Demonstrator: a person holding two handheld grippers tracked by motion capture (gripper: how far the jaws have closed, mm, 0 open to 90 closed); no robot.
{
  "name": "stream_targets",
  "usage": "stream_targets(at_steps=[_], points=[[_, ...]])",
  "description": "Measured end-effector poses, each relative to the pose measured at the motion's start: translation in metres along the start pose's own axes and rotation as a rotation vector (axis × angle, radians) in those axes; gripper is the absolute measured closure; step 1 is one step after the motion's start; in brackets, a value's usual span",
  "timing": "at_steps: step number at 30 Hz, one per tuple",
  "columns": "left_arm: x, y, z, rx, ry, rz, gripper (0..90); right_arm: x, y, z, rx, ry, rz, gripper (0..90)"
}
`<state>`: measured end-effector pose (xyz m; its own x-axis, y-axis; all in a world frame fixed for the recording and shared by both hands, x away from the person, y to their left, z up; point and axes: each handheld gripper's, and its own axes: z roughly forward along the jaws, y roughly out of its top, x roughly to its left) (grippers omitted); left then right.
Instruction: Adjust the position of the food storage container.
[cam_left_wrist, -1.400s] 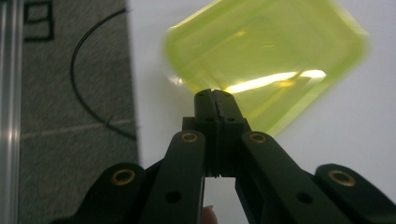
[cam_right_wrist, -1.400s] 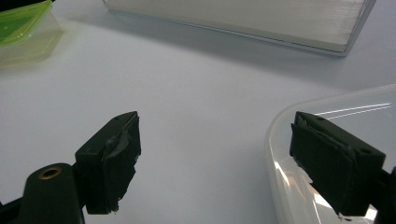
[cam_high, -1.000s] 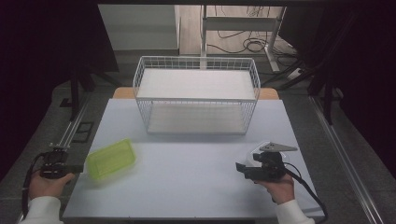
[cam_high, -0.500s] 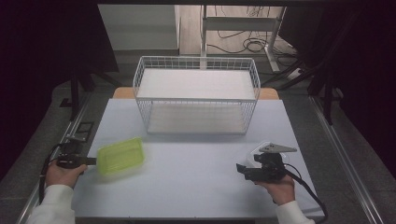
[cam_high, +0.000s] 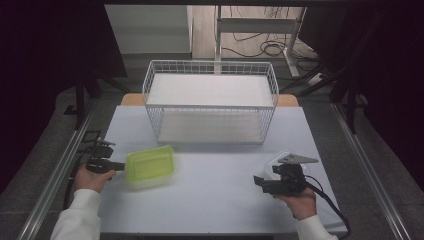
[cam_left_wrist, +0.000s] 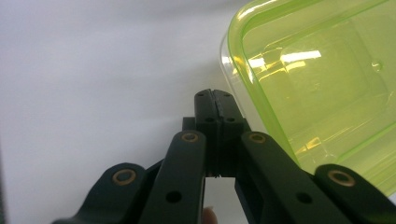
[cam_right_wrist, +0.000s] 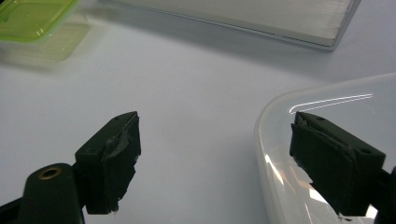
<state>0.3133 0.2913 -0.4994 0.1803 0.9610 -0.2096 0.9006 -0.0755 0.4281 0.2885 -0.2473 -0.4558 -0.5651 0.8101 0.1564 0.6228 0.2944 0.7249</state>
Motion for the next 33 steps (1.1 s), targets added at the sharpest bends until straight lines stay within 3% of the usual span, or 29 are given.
stream_targets(at_steps=[6, 9, 12, 13, 23, 24, 25, 26, 33], points=[[-0.02, 0.007, 0.007, -0.008, -0.031, 0.024, 89.7, 0.0, 0.0, 0.001, 0.004, -0.005, -0.001, 16.4], [-0.04, 0.013, 0.015, -0.019, -0.069, 0.057, 89.7, 0.0, 0.0, 0.001, 0.006, -0.009, 0.004, 16.4], [-0.049, 0.016, 0.018, -0.024, -0.081, 0.068, 89.7, 0.001, -0.001, 0.001, 0.01, -0.012, 0.007, 16.4], [-0.06, 0.02, 0.023, -0.021, -0.094, 0.083, 89.7, 0.001, -0.001, 0.001, 0.011, -0.011, 0.008, 16.4], [-0.094, 0.027, 0.04, -0.028, -0.16, 0.094, 89.7, 0.0, -0.001, 0.0, 0.011, -0.016, -0.001, 16.4], [-0.103, 0.03, 0.042, -0.03, -0.171, 0.097, 89.7, 0.001, -0.001, 0.0, 0.009, -0.016, 0.001, 16.4], [-0.103, 0.03, 0.042, -0.03, -0.171, 0.097, 89.7, 0.001, -0.001, 0.0, 0.009, -0.016, 0.001, 16.4], [-0.114, 0.032, 0.045, -0.037, -0.185, 0.099, 89.7, 0.001, -0.001, 0.0, 0.012, -0.015, 0.003, 16.4], [-0.133, 0.036, 0.055, -0.02, -0.227, 0.116, 89.6, 0.001, -0.001, 0.001, 0.014, -0.015, 0.001, 16.4]])
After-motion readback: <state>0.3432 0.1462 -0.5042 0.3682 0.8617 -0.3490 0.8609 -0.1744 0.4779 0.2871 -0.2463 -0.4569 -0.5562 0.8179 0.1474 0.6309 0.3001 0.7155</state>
